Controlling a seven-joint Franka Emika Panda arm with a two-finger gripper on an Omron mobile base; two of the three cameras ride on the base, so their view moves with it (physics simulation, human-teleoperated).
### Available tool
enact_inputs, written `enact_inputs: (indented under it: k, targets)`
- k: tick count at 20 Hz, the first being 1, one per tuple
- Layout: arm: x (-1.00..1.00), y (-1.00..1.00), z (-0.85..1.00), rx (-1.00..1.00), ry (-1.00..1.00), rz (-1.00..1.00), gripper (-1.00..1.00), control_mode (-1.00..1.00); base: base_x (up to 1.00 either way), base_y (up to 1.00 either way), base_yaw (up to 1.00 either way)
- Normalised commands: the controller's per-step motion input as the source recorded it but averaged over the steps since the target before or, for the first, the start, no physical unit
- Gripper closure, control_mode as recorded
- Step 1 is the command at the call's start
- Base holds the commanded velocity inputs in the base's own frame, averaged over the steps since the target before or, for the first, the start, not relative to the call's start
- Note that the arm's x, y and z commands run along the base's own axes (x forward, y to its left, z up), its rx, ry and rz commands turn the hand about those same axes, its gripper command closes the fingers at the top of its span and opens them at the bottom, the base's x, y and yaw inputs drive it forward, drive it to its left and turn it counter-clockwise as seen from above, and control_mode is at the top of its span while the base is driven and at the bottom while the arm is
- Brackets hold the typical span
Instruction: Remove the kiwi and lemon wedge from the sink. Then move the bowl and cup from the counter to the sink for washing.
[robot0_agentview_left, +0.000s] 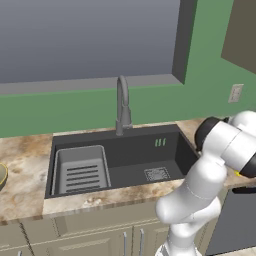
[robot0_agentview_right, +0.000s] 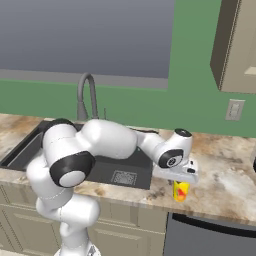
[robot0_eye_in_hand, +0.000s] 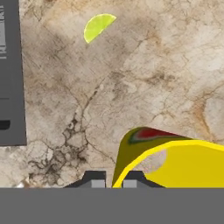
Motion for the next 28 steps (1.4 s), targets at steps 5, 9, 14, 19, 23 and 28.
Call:
enact_inputs:
  k: [5, 9, 14, 19, 23, 28]
  targets:
    - [-0.04, 0.25, -0.02, -0.03, -0.13, 0.0, 1.0, -1.0, 0.0, 0.0, 0.0]
    - [-0.1, 0.29, 0.23, 0.0, 0.01, 0.03, 1.0, -1.0, 0.0, 0.0, 0.0]
    - [-0.11, 0.36, 0.34, -0.02, 0.09, 0.05, 1.0, -1.0, 0.0, 0.0, 0.0]
    - [-0.08, 0.3, 0.41, -0.1, 0.15, 0.1, 1.0, -1.0, 0.0, 0.0, 0.0]
    - [-0.02, 0.29, 0.4, -0.12, 0.05, 0.13, 1.0, -1.0, 0.0, 0.0, 0.0]
    - [0.0, 0.28, 0.31, -0.07, 0.0, 0.14, 1.0, -1.0, 0.0, 0.0, 0.0]
